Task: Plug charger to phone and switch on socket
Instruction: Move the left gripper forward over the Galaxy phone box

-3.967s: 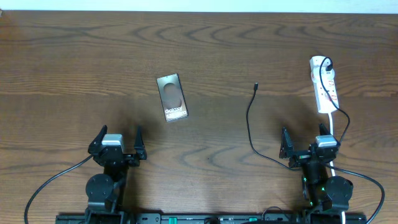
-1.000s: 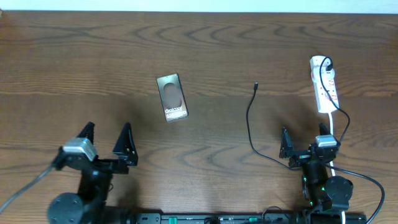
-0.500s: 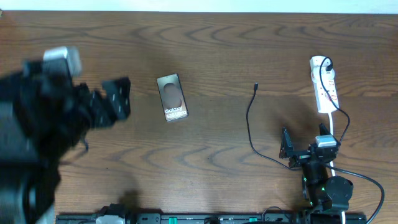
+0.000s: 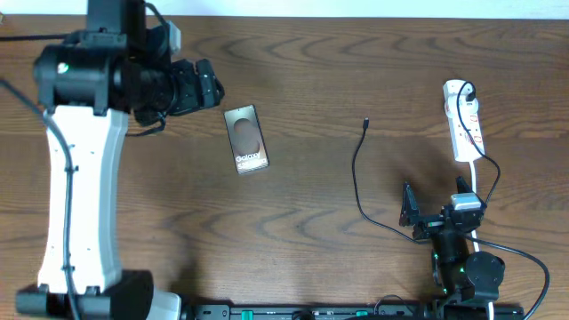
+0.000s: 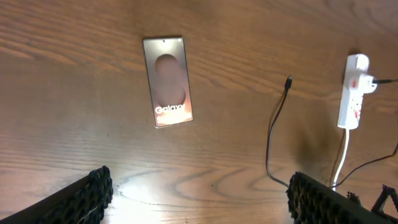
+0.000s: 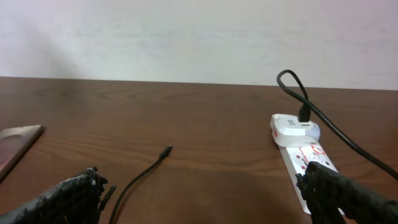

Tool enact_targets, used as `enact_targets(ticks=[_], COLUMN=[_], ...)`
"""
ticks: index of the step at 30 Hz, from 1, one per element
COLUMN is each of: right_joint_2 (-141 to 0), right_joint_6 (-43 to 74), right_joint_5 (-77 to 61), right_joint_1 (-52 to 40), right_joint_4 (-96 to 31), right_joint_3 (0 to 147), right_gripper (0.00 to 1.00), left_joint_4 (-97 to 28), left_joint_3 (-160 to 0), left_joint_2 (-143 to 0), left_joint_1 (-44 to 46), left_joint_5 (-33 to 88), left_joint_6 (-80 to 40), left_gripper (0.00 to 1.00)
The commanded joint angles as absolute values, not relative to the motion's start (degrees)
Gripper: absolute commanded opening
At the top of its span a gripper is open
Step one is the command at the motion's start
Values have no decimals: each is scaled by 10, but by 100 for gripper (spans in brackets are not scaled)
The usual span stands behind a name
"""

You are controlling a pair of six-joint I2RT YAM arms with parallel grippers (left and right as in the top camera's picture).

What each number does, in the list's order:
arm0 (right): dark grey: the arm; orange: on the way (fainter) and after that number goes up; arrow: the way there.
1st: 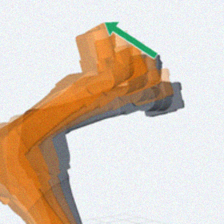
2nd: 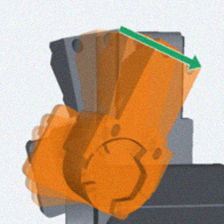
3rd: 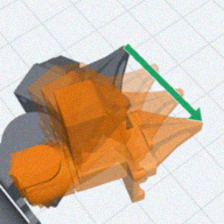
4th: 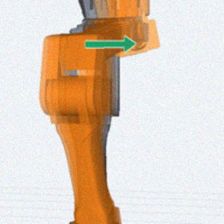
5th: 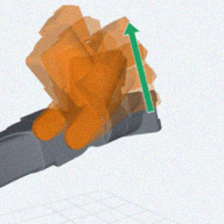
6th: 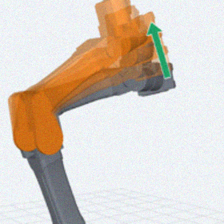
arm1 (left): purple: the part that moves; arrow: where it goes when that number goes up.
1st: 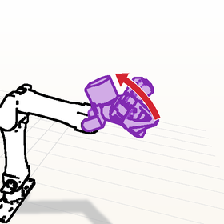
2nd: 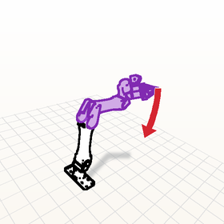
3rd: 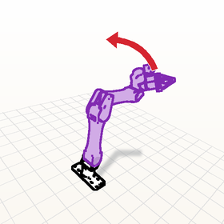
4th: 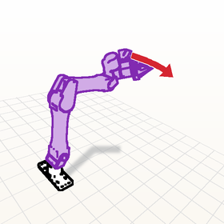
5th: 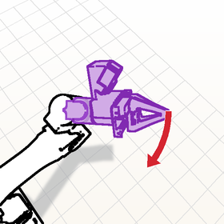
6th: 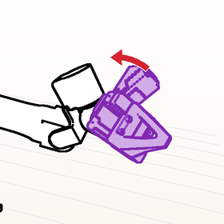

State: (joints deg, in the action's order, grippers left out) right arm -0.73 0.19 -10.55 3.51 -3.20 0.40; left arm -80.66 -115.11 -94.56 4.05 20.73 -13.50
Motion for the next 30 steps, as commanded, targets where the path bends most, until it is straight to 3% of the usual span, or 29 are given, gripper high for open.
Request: enact_targets(ticks=[1, 2, 3, 5, 6, 9, 13, 30], right_joint_2=[-5, -5, -5, -5, -5, -5, -5, -5], right_joint_6=[3, 3, 3, 3, 3, 3, 3, 3], right_joint_5=[-107, -107, -107, -107, -107, -107, -107, -107], right_joint_1=[33, 33, 33, 33, 33, 33, 33, 33], right_joint_4=[-34, -34, -34, -34, -34, -34, -34, -34], right_joint_3=[3, 3, 3, 3, 3, 3, 3, 3], right_gripper=[99, 99, 99, 99, 99, 99, 99, 99], left_joint_4=[-810, -810, -812, -812, -812, -818, -818, -755], left_joint_3=[-1161, -1161, -1160, -1157, -1154, -1152, -1144, -1012], left_joint_2=[-977, -983, -989, -997, -1002, -1009, -1013, -1019], left_joint_1=[39, 39, 39, 39, 39, 39, 39, 68], left_joint_5=[219, 219, 219, 219, 219, 218, 218, 117], left_joint_6=[-128, -128, -128, -128, -128, -128, -128, -248], left_gripper=[91, 91, 78, 49, 29, 13, 8, 8])
